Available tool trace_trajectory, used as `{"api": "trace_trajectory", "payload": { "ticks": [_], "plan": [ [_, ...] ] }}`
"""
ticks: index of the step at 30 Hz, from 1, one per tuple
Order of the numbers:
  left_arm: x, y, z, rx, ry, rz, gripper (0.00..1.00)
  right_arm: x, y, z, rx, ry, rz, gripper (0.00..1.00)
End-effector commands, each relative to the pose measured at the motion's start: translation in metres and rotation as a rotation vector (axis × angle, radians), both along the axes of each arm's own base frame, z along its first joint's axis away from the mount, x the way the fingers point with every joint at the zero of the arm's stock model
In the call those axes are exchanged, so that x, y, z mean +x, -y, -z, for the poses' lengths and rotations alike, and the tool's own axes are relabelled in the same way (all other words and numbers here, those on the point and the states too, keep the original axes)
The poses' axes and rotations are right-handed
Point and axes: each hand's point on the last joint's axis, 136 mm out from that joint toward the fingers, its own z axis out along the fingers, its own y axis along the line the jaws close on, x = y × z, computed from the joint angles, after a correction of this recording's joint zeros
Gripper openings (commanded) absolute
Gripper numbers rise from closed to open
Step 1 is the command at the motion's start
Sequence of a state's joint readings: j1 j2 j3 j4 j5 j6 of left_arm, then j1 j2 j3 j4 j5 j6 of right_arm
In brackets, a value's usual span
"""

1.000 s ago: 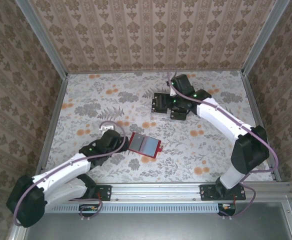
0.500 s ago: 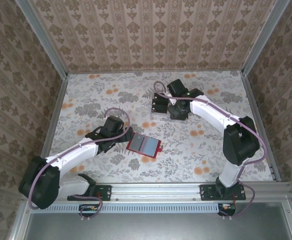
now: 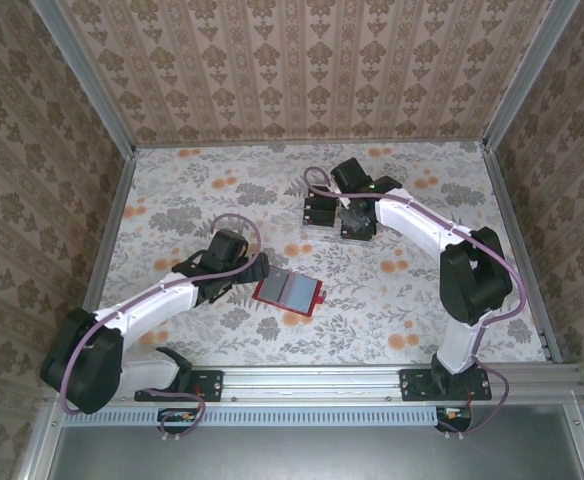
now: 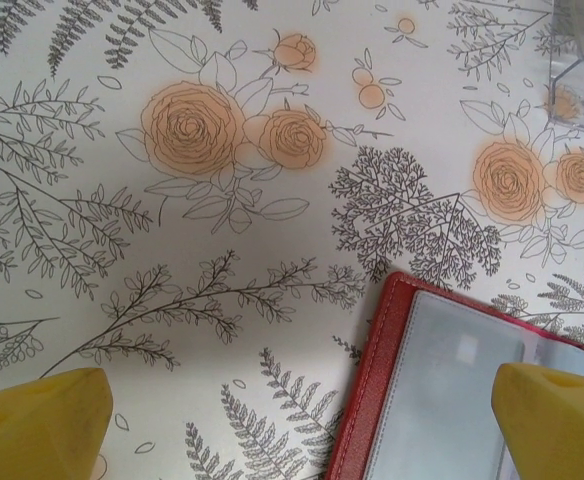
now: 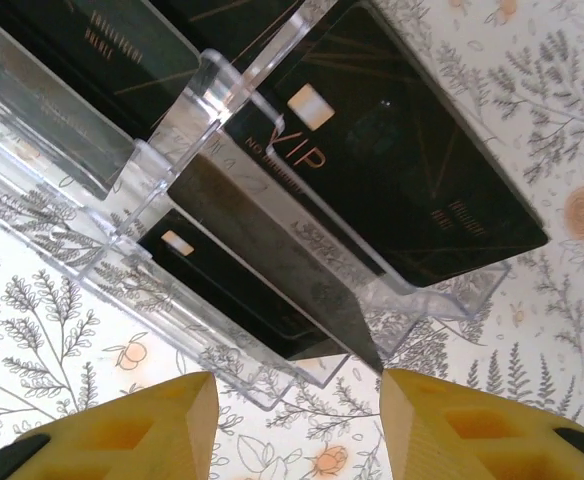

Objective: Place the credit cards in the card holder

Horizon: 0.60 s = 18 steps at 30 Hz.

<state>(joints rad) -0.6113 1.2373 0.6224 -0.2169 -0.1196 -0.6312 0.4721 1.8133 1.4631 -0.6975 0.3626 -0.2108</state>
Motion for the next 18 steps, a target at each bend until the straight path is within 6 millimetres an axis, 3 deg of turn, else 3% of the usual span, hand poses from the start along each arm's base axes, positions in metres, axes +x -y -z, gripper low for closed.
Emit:
{"api": "trace_trajectory", "payload": {
  "ticks": [1, 7, 18],
  "plan": [
    [0.003, 0.003, 0.004, -0.002, -0.004, 0.02, 1.0, 0.013, 0.0, -0.005, -0.056, 0.024, -0.011, 0.47],
    [0.004, 0.003, 0.008, -0.004, -0.014, 0.024, 1.0, 0.025, 0.0, 0.005, -0.118, -0.001, -0.032, 0.46],
    [0.005, 0.004, 0.011, -0.011, -0.021, 0.026, 1.0, 0.032, 0.001, 0.013, -0.181, -0.029, -0.058, 0.33]
  ]
}}
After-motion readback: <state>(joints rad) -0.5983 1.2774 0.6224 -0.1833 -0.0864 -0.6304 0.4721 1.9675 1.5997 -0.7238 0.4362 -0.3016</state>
